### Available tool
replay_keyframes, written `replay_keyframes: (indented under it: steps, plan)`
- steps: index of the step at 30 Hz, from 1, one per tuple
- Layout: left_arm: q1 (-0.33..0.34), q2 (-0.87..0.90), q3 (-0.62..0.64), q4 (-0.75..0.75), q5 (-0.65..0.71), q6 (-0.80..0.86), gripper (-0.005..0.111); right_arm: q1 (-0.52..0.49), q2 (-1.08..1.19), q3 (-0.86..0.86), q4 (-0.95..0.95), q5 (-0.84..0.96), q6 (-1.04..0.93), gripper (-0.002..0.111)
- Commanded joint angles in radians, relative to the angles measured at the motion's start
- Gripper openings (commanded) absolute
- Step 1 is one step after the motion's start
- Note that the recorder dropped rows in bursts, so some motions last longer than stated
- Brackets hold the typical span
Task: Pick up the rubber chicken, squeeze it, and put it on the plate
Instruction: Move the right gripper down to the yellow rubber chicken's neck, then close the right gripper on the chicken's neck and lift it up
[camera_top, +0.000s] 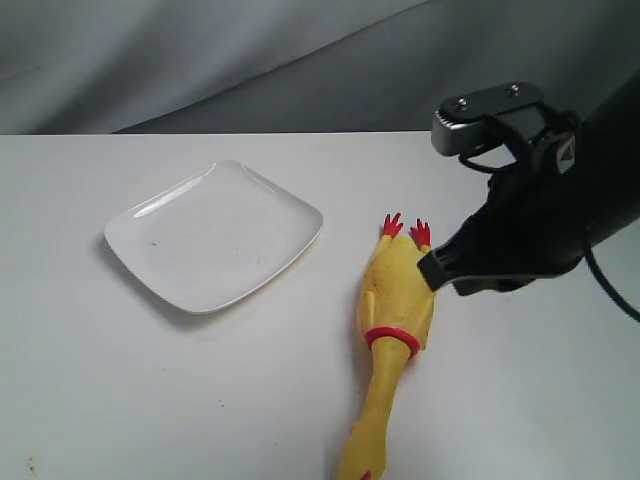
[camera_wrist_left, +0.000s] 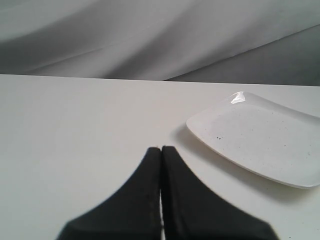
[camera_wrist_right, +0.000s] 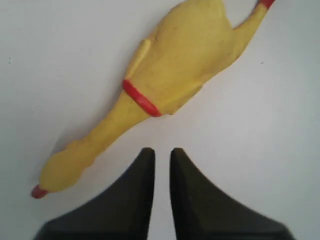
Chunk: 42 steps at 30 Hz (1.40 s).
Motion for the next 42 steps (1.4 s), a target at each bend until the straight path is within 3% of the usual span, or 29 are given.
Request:
replay_keyframes:
  steps: [1, 2, 4, 10, 15, 27, 30, 37, 42]
  plan:
    - [0.003, -0.003, 0.004, -0.005, -0.006, -0.003, 0.0, 0.011, -0.002, 0.065, 0.168, -0.093, -0.01, 0.051]
    - [0.003, -0.003, 0.004, -0.005, -0.006, -0.003, 0.0, 0.011, 0.007, 0.071, 0.192, -0.089, -0.036, 0.062]
    - [0.003, -0.003, 0.004, -0.005, -0.006, -0.003, 0.0, 0.011, 0.038, 0.079, 0.216, -0.064, -0.045, 0.071]
    - [0.003, -0.003, 0.004, -0.005, -0.006, -0.006, 0.0, 0.042, 0.165, 0.079, 0.248, -0.063, -0.016, 0.06]
    - [0.003, -0.003, 0.004, -0.005, -0.006, -0.006, 0.0, 0.098, 0.264, 0.079, 0.227, -0.15, 0.021, 0.06]
    - [0.003, -0.003, 0.004, -0.005, -0.006, -0.003, 0.0, 0.104, 0.401, 0.079, 0.229, -0.284, 0.082, 0.06]
    - [0.003, -0.003, 0.004, -0.005, -0.006, -0.003, 0.0, 0.104, 0.42, 0.079, 0.229, -0.299, 0.082, 0.051]
    - [0.003, -0.003, 0.004, -0.005, -0.006, -0.006, 0.0, 0.104, 0.42, 0.079, 0.151, -0.304, 0.077, 0.003]
    - [0.003, -0.003, 0.004, -0.005, -0.006, -0.006, 0.0, 0.104, 0.372, 0.077, 0.031, -0.248, 0.077, 0.0]
